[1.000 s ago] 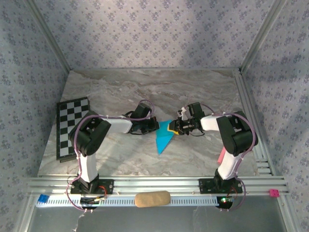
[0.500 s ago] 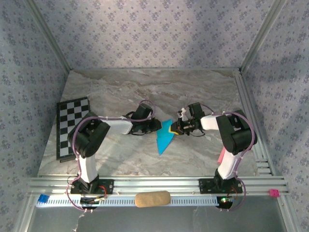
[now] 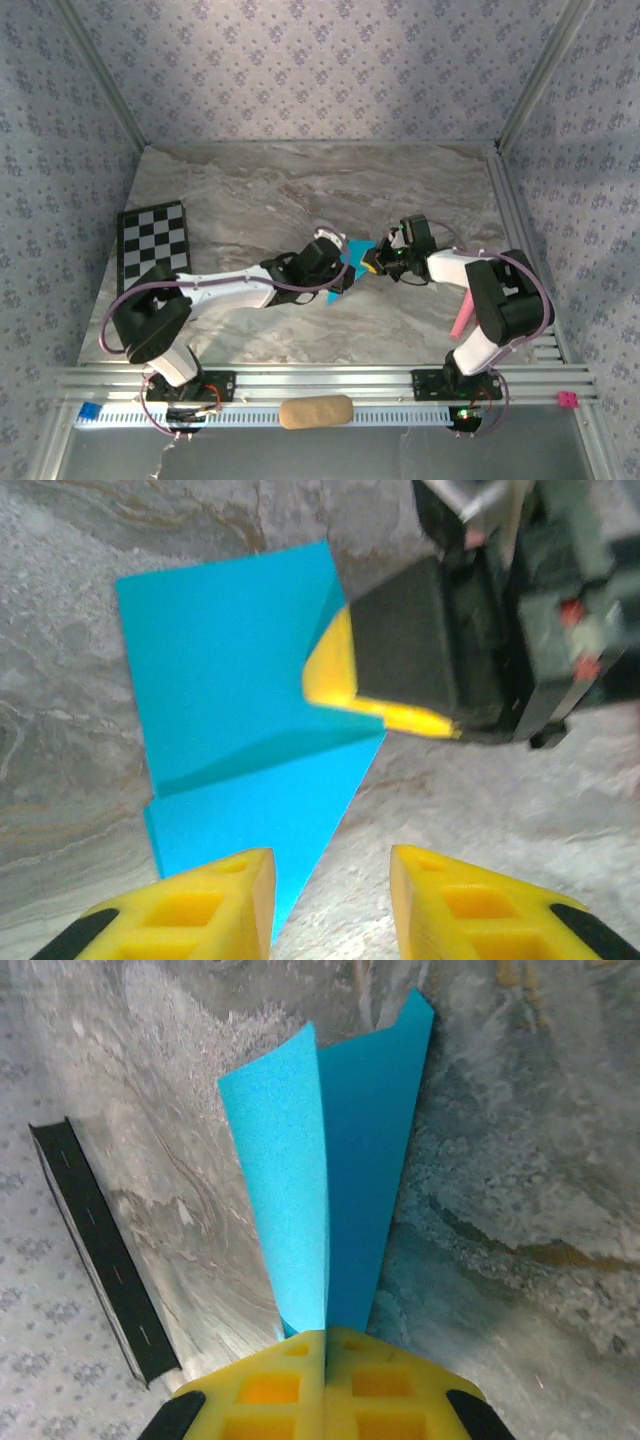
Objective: Fold a paper plane with a square sheet of paper (pick it up from the middle)
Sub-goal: Fold the wing for the fifth time at the center of the table.
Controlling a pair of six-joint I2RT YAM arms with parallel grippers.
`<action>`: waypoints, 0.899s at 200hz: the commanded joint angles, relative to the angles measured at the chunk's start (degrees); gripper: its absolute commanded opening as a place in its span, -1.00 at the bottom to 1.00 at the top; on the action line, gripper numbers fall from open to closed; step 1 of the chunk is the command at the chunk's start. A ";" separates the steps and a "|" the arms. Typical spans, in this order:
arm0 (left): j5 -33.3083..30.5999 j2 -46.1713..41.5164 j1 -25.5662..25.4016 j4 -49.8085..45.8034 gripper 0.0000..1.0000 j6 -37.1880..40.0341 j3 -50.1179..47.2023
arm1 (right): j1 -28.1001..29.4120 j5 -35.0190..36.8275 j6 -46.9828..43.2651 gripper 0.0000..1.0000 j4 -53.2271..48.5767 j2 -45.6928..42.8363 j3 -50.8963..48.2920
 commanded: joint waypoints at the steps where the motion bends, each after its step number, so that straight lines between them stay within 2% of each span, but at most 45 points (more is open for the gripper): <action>1: -5.01 3.19 -2.25 -4.39 -0.23 7.28 1.14 | 0.43 3.22 4.67 -0.94 -0.94 -2.37 -0.67; 56: -11.56 10.52 -6.20 -11.61 -0.16 15.57 8.87 | 0.52 1.82 4.77 -0.94 -0.71 -1.94 -0.82; 115: -15.43 13.57 -6.86 -13.78 -0.16 14.96 10.85 | 0.51 1.57 5.24 -0.93 -0.32 -1.56 -0.64; 144: -15.38 14.86 -6.81 -13.89 -0.22 15.14 11.25 | 0.43 1.11 5.59 -0.93 0.14 -1.20 -0.54; 180: -16.08 15.79 -6.80 -14.40 -0.42 15.31 12.09 | 0.35 1.13 5.40 -0.93 0.02 -1.08 -0.57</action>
